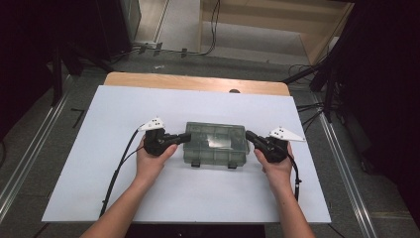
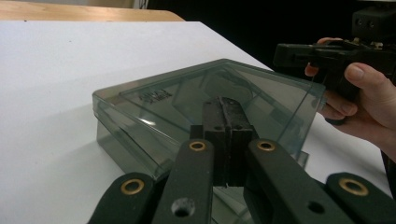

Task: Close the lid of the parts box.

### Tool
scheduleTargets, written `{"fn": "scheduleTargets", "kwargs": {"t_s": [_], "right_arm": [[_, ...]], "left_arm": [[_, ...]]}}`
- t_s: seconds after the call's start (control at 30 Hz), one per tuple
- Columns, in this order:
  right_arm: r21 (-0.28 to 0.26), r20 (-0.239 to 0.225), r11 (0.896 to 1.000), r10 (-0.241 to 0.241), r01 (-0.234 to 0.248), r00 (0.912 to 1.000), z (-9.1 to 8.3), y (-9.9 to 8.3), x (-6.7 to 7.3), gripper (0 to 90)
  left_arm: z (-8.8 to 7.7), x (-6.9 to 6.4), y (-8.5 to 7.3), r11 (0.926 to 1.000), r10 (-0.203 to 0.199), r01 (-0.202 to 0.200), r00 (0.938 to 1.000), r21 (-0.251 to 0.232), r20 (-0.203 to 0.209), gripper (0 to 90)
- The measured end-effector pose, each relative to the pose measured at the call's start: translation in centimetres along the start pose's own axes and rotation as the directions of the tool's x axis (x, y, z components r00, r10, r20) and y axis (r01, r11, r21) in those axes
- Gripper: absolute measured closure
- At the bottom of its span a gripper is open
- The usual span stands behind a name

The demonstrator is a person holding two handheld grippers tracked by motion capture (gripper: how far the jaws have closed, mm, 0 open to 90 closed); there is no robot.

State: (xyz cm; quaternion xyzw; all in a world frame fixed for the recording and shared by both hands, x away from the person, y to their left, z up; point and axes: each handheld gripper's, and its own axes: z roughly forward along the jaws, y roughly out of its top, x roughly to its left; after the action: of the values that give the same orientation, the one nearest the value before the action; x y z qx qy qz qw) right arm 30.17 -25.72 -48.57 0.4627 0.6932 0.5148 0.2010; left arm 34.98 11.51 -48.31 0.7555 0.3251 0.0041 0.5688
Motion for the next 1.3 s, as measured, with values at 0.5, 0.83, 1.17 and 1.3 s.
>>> {"fn": "scheduleTargets", "kwargs": {"t_s": [0.5,0.83,1.17,1.3], "right_arm": [[0.052,0.028,0.999,0.005,-0.006,0.9996,-0.2,-2.5,1.3,87.8],[0.009,0.049,1.0,-0.009,0.009,0.9988,-1.1,-3.8,2.9,87.9],[0.034,0.028,0.999,-0.023,0.022,0.9993,-1.6,-4.5,4.0,87.9],[0.041,0.028,0.998,-0.043,0.041,0.9987,-1.3,-4.5,4.2,88.0]], "left_arm": [[-0.3,-0.8,-2.1,0.9996,0.019,-0.018,0.9981,0.023,-0.058,89.4],[-0.4,-1.7,-2.6,0.9988,0.044,-0.042,0.9963,0.027,-0.074,89.5],[-0.8,-1.9,-3.1,0.9969,0.056,-0.053,0.9968,0.059,-0.057,89.6],[-0.9,-1.7,-3.1,0.9975,0.047,-0.044,0.9979,0.055,-0.045,89.6]]}}
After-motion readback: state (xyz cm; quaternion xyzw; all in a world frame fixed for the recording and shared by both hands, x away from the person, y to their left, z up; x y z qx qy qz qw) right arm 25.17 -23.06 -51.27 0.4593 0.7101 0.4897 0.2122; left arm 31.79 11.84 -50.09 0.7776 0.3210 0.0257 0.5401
